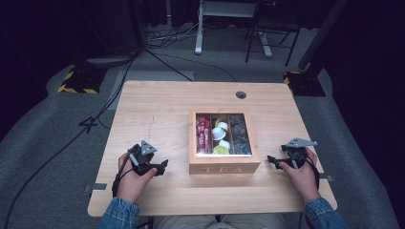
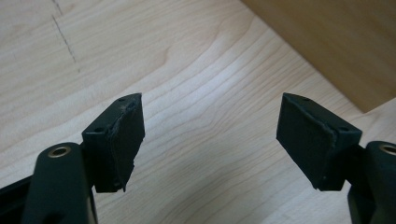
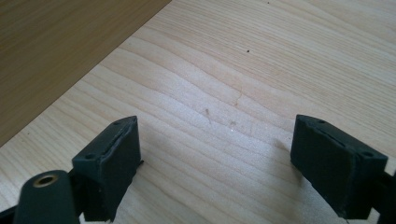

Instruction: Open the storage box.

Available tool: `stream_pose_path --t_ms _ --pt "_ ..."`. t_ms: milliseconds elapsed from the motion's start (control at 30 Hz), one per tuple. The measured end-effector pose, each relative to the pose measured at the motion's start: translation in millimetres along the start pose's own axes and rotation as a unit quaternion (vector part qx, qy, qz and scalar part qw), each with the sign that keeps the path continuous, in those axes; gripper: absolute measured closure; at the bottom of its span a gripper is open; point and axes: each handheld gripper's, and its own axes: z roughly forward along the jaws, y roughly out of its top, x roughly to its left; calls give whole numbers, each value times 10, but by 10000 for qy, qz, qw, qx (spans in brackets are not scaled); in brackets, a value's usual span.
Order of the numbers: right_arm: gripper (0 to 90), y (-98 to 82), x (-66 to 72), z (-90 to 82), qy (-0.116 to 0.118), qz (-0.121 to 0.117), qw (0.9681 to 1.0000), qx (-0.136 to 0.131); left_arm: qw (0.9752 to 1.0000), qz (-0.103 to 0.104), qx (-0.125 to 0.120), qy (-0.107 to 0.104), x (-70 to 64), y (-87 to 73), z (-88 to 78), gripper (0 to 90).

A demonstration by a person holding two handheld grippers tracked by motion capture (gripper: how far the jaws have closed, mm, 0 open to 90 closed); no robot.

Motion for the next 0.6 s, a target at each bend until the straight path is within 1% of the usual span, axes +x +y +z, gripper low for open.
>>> stream_pose_path --t_ms 67,100,167,200,267,367,433,467,500,600 --pt "159 0 0 0 1 1 10000 1 9999 26 -122 -58 -42 44 -62 243" --pt "159 0 0 0 1 1 10000 1 9999 26 -122 -58 -42 44 -62 245" --pt "159 0 0 0 0 -2 10000 -1 9995 129 -259 -97 -87 95 -122 253" --pt "159 0 0 0 0 1 10000 0 9994 185 -285 -78 -101 111 -139 254" --pt "159 0 0 0 1 2 10000 0 9993 192 -306 -84 -114 120 -149 254" --pt "159 0 0 0 1 0 10000 -1 9985 158 -470 -239 -161 155 -190 258" --pt "159 0 0 0 0 1 10000 1 9980 185 -515 -319 -198 171 -210 260" --pt "159 0 0 0 0 1 10000 0 9980 185 -515 -319 -198 171 -210 261" --pt "159 0 0 0 -1 -1 10000 2 9975 248 -539 -380 -245 188 -226 261" --pt "159 0 -1 0 1 -2 10000 2 9970 357 -518 -449 -329 214 -245 265"
